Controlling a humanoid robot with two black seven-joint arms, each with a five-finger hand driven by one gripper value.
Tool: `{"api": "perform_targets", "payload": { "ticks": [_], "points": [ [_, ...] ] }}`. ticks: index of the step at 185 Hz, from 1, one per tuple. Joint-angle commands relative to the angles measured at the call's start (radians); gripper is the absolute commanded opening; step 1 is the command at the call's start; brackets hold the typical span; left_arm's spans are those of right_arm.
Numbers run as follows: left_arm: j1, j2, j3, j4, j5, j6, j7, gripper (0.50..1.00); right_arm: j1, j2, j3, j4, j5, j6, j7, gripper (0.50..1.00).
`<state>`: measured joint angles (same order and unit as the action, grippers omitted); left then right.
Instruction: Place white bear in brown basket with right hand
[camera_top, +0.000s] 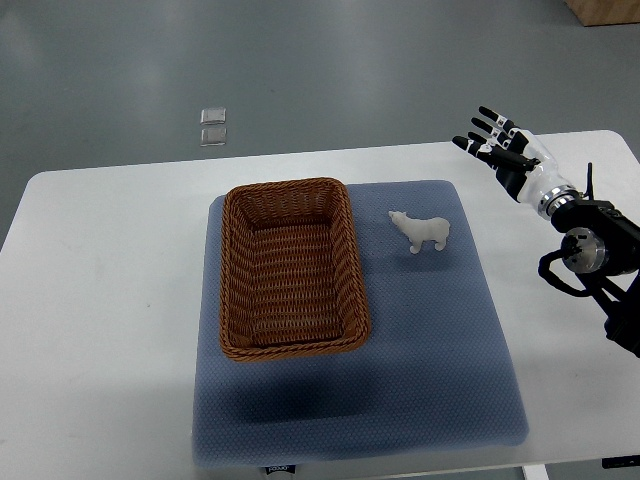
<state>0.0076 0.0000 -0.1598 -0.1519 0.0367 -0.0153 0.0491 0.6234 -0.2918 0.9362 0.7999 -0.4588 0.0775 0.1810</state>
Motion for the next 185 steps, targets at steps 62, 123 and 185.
{"api": "perform_targets", "payload": {
  "ticks": [62, 123, 185],
  "points": [
    [0.000, 0.000, 0.000, 0.000, 0.000, 0.000, 0.000, 1.000, 0.004, -0.018, -0.007, 0.016, -0.268, 0.068, 0.011, 0.926],
    [0.000, 0.000, -0.001, 0.000, 0.000, 0.000, 0.000, 1.000, 0.090, -0.098, -0.152, 0.028, -0.535, 0.120, 0.020, 0.924],
    [0.000, 0.000, 0.000, 0.000, 0.000, 0.000, 0.000, 1.000, 0.174, -0.191, -0.358, 0.111, -0.773, 0.134, 0.044, 0.924]
  ]
}}
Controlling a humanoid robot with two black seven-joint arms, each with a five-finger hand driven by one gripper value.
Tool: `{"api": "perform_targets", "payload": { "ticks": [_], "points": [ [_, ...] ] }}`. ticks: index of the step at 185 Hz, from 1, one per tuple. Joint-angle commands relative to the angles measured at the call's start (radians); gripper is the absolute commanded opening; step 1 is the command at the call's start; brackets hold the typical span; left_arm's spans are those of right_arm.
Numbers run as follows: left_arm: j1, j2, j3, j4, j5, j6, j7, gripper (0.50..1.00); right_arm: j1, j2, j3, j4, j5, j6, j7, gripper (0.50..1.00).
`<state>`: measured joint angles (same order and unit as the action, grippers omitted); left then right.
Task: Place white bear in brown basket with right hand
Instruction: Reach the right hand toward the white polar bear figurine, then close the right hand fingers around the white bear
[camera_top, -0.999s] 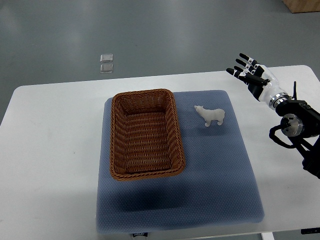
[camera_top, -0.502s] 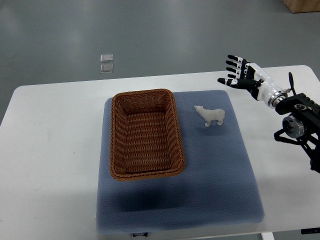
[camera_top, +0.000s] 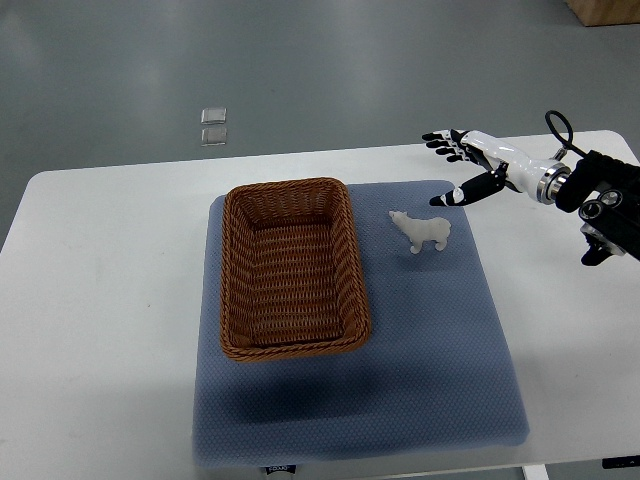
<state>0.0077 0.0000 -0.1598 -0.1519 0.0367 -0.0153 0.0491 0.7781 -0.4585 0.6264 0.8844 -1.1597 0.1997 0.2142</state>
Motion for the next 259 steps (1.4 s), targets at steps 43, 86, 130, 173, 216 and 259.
{"api": "perform_targets", "payload": {
  "ticks": [43, 86, 130, 173, 216, 259],
  "points": [
    [0.000, 0.000, 0.000, 0.000, 0.000, 0.000, 0.000, 1.000, 0.047, -0.055, -0.122, 0.077, -0.126, 0.056, 0.020, 0.924],
    [0.000, 0.000, 0.000, 0.000, 0.000, 0.000, 0.000, 1.000, 0.064, -0.054, -0.189, 0.084, -0.178, 0.046, 0.019, 0.901],
    [0.000, 0.000, -0.001, 0.000, 0.000, 0.000, 0.000, 1.000, 0.064, -0.043, -0.232, 0.059, -0.224, -0.028, 0.010, 0.803],
    [0.000, 0.000, 0.000, 0.000, 0.000, 0.000, 0.000, 1.000, 0.064, -0.042, -0.267, 0.053, -0.248, -0.065, -0.010, 0.797],
    [0.000, 0.000, 0.000, 0.000, 0.000, 0.000, 0.000, 1.000, 0.066, -0.043, -0.275, 0.042, -0.282, -0.069, -0.015, 0.785],
    [0.000, 0.000, 0.000, 0.000, 0.000, 0.000, 0.000, 1.000, 0.066, -0.042, -0.275, 0.041, -0.299, -0.068, -0.015, 0.750]
  ]
}}
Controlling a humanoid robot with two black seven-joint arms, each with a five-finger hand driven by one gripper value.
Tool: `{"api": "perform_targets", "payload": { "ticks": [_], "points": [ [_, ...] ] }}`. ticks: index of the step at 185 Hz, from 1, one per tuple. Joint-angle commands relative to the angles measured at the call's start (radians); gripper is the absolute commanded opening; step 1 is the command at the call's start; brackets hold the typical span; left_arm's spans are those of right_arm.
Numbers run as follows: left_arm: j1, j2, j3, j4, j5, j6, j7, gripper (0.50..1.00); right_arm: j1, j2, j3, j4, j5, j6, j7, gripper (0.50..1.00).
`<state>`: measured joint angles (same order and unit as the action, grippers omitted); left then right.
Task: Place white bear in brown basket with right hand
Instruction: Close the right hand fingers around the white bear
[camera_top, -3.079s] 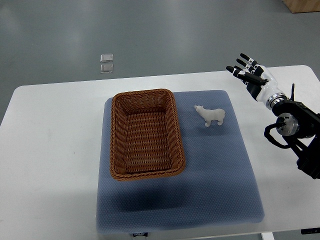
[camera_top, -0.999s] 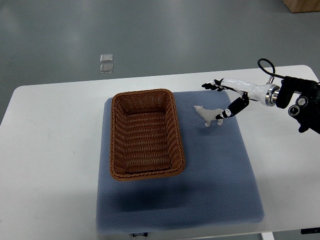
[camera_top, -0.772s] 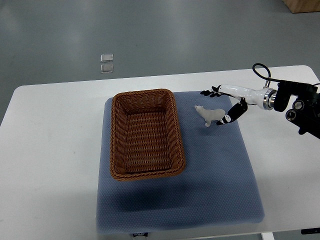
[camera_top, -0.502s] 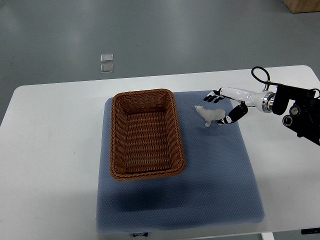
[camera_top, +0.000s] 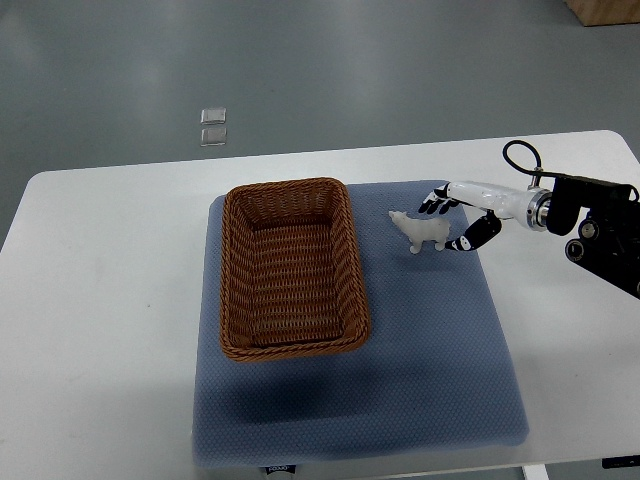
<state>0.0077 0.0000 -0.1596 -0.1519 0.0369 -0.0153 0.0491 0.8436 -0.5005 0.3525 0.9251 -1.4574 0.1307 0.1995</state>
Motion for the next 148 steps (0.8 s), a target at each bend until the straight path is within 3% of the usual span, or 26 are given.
{"api": "perform_targets", "payload": {
  "ticks": [1, 124, 134, 148],
  "points": [
    [0.000, 0.000, 0.000, 0.000, 0.000, 0.000, 0.000, 1.000, 0.000, 0.000, -0.001, 0.000, -0.001, 0.001, 0.000, 0.750],
    [0.000, 0.000, 0.000, 0.000, 0.000, 0.000, 0.000, 1.000, 0.029, 0.008, -0.020, 0.009, -0.005, 0.012, 0.001, 0.735],
    [0.000, 0.000, 0.000, 0.000, 0.000, 0.000, 0.000, 1.000, 0.028, 0.011, -0.023, 0.009, -0.006, 0.012, 0.001, 0.719],
    [0.000, 0.000, 0.000, 0.000, 0.000, 0.000, 0.000, 1.000, 0.028, 0.011, -0.033, 0.009, -0.006, 0.012, 0.001, 0.646]
  ]
}}
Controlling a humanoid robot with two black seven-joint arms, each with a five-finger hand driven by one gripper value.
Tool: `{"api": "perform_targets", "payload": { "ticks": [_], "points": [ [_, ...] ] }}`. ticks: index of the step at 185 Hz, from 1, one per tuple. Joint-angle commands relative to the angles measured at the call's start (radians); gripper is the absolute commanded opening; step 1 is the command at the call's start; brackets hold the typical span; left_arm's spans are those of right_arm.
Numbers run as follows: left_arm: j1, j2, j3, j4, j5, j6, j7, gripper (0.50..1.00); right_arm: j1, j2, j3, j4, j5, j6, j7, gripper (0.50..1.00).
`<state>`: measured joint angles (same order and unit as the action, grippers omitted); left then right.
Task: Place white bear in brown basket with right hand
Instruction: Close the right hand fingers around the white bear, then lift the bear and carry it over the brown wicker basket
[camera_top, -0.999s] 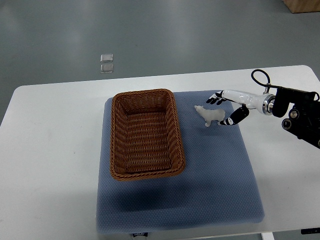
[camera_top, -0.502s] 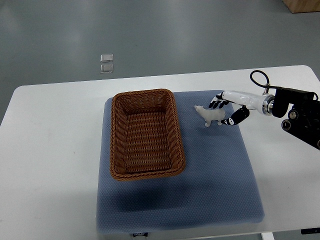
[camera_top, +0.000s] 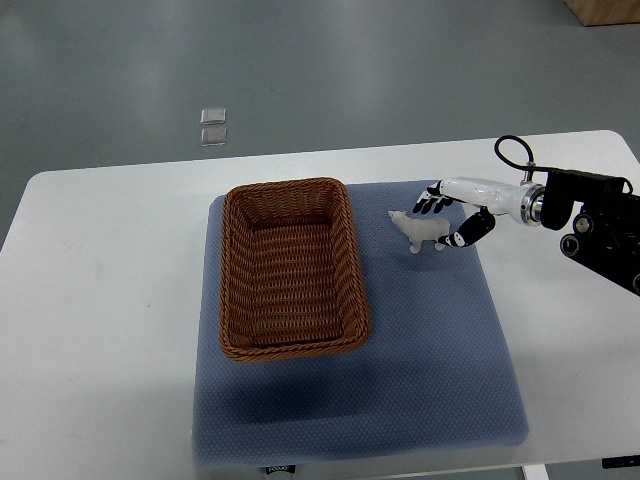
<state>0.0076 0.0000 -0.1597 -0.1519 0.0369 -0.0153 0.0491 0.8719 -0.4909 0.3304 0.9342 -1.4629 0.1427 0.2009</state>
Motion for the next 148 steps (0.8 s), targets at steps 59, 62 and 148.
{"api": "perform_targets", "payload": {
  "ticks": [59, 62, 148],
  "points": [
    [0.000, 0.000, 0.000, 0.000, 0.000, 0.000, 0.000, 1.000, -0.002, 0.003, -0.017, 0.000, -0.001, -0.058, 0.000, 0.500],
    [0.000, 0.000, 0.000, 0.000, 0.000, 0.000, 0.000, 1.000, -0.002, 0.003, -0.016, 0.002, -0.001, -0.064, 0.000, 0.500],
    [0.000, 0.000, 0.000, 0.000, 0.000, 0.000, 0.000, 1.000, 0.107, 0.026, -0.014, 0.077, 0.016, -0.123, 0.006, 0.500]
  ]
}}
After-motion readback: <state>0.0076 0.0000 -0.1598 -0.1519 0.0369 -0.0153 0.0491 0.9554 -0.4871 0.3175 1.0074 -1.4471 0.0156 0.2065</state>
